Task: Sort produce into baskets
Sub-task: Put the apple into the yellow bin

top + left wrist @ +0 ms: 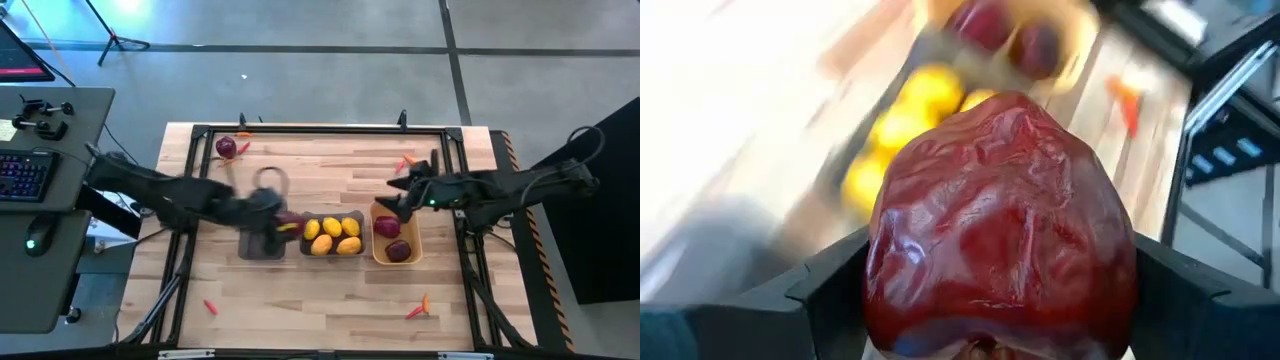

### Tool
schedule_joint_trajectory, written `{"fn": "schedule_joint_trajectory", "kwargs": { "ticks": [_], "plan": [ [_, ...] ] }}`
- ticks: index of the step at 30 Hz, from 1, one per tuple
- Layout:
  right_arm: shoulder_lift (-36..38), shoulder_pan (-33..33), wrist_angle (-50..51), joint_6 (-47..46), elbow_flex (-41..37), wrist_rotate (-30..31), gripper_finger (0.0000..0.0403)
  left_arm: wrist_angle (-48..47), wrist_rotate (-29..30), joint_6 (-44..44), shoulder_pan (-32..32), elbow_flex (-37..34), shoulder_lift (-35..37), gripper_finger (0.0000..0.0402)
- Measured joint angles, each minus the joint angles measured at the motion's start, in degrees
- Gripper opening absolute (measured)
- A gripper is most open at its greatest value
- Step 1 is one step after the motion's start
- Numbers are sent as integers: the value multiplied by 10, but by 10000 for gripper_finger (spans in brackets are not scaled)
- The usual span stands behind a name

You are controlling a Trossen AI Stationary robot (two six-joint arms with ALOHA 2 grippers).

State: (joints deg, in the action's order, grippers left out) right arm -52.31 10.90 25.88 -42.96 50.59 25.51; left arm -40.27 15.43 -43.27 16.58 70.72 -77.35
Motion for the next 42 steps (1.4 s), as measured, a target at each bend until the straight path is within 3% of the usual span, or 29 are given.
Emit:
{"fn": "schedule_joint_trajectory", "kwargs": {
  "ticks": [5, 10, 14, 27, 35, 42],
  "plan": [
    [32, 0, 0, 17, 0, 62, 376, 246, -41, 126, -60, 0, -135, 308],
    [44, 0, 0, 29, 0, 96, 376, 481, -88, 179, -89, 0, -250, 310],
    [43, 0, 3, 25, 0, 111, 376, 578, -89, 217, -99, -1, -313, 317],
    [39, 0, 4, 3, 0, 145, 376, 676, -107, 170, -141, 6, -404, 321],
    [34, 0, 7, -1, 0, 165, 376, 664, -217, 172, -146, 117, -488, 331],
    [31, 0, 8, -1, 0, 163, 376, 559, -203, 259, -123, 191, -508, 379]
  ]
}}
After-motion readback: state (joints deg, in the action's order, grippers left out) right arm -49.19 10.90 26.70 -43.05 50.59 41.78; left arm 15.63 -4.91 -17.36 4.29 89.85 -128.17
